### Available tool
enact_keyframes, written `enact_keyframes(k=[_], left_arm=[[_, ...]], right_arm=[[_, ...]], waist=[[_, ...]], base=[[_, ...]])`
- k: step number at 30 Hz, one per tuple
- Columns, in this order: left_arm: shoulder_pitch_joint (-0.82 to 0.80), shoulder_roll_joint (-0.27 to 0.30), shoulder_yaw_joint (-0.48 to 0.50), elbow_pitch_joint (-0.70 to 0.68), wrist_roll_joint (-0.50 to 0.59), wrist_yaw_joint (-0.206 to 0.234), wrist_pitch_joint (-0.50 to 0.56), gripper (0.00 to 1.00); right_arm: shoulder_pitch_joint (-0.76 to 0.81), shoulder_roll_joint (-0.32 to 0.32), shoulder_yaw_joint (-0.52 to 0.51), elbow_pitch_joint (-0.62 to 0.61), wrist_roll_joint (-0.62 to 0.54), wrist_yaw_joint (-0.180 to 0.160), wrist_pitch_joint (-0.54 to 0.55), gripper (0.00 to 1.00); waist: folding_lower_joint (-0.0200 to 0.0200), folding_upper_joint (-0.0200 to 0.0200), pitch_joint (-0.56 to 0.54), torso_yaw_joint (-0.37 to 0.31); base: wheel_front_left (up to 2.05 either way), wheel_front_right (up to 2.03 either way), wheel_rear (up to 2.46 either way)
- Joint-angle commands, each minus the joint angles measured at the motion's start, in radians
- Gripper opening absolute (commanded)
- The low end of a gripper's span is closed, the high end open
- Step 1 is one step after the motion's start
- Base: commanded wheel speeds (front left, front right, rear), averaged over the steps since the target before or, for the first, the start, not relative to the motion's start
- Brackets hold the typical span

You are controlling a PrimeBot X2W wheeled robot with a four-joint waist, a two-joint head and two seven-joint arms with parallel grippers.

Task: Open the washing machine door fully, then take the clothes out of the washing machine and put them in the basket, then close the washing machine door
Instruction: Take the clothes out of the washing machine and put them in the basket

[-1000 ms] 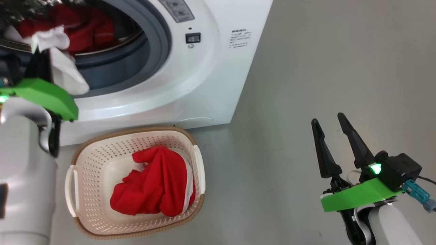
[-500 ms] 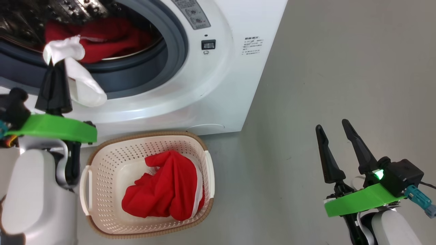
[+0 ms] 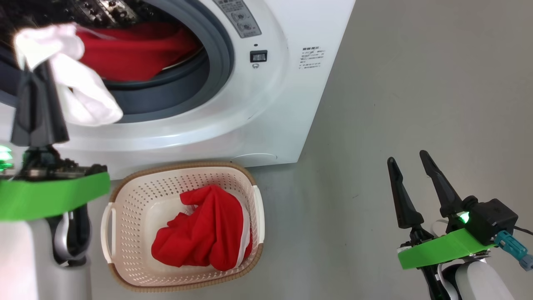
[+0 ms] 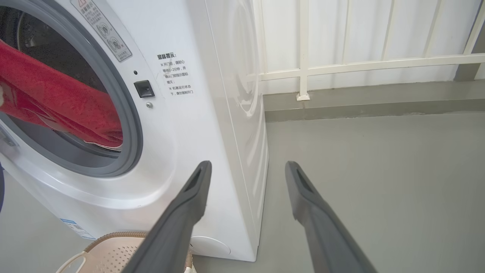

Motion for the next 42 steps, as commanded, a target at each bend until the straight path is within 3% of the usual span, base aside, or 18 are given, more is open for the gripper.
enact_keyframes(k=[1,7,12,18,27,42], left_arm=[[0.017,0.019,0.034,-0.068,-0.005,-0.006,-0.008,0.0],[0.076,0.004,0.028,-0.236,-0.001,0.005,-0.008,0.0],[0.132,-0.002,0.006,-0.24,-0.003,0.014,0.009,0.0],[0.176,-0.005,-0.011,-0.115,-0.007,0.014,0.009,0.0],[0.151,0.003,-0.03,0.273,0.007,0.005,-0.007,0.0],[0.032,0.037,-0.047,0.634,0.083,-0.005,-0.007,0.0]], right_arm=[[0.007,0.0,0.02,-0.028,-0.007,0.005,-0.006,1.0],[0.006,0.0,0.019,-0.03,-0.007,0.005,-0.006,1.0],[0.002,0.0,0.023,-0.03,-0.006,0.005,-0.006,1.0],[-0.005,0.0,0.029,-0.028,-0.003,0.005,-0.006,1.0],[-0.021,0.0,0.038,-0.033,0.006,0.005,-0.006,1.0],[-0.058,0.0,0.057,-0.044,0.027,0.005,-0.006,1.0]], waist=[[-0.0001,-0.0001,0.002,0.0],[-0.0001,-0.0001,0.009,-0.002],[-0.0001,-0.0001,0.019,-0.004],[-0.0001,-0.0001,0.028,-0.008],[-0.0001,-0.0001,0.062,-0.019],[-0.0001,-0.0001,0.147,-0.045]], base=[[0.0,0.0,0.0],[0.0,0.0,0.0],[0.0,0.0,0.0],[0.0,0.0,0.0],[0.0,0.0,0.0],[0.0,0.0,0.0]])
